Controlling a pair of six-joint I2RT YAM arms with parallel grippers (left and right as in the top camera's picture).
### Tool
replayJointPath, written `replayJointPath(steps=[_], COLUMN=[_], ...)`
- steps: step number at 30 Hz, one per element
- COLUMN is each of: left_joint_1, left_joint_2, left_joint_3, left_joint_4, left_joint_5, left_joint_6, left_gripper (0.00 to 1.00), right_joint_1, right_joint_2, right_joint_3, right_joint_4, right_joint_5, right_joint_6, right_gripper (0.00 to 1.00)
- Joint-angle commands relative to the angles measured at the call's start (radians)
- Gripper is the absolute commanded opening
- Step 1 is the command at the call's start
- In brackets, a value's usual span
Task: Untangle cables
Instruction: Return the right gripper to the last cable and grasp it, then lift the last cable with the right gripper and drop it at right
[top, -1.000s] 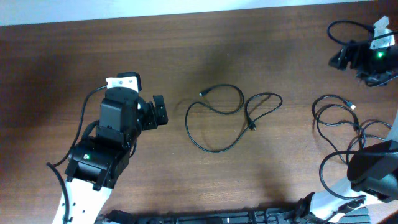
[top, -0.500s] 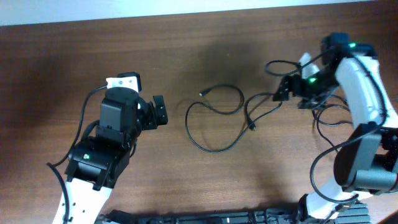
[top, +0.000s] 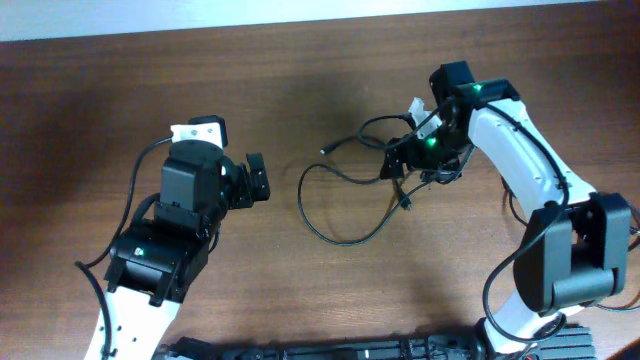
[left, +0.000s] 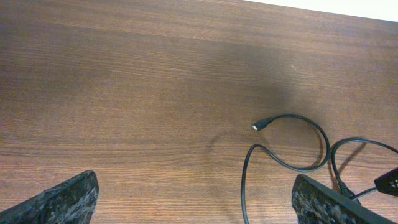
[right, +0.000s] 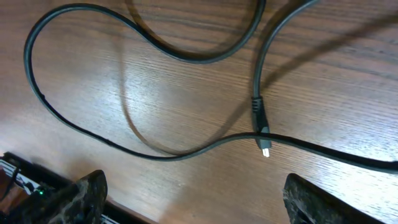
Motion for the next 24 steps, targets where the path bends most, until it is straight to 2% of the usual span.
replayJointPath(steps=[1,12,17,24], left_joint_1=[0.002,0.002,0.002,0.002], left_joint_2=[-0.005,-0.005,-0.005,-0.005], left_joint_3=[0.002,0.002,0.002,0.002], left_joint_4=[0.002,0.002,0.002,0.002], left_joint_5=[-0.011,-0.011,-0.011,-0.011], left_joint_6=[0.0,0.0,0.0,0.0], left_gripper=[0.99,0.99,0.99,0.99], right_joint_1=[0.019,0.039,0.071,0.074], right_joint_2=[-0.004,-0.004,-0.004,-0.004], right_joint_3=[-0.008,-0.018,-0.077,-0.229], right_joint_4=[0.006,-0.06,-0.045,0.208], right_joint_5=[-0.004,0.008,0.203,0.203], right_joint_6=[0.017,0.074,0.265,0.292], right_gripper=[0.9,0.9,0.9,0.9])
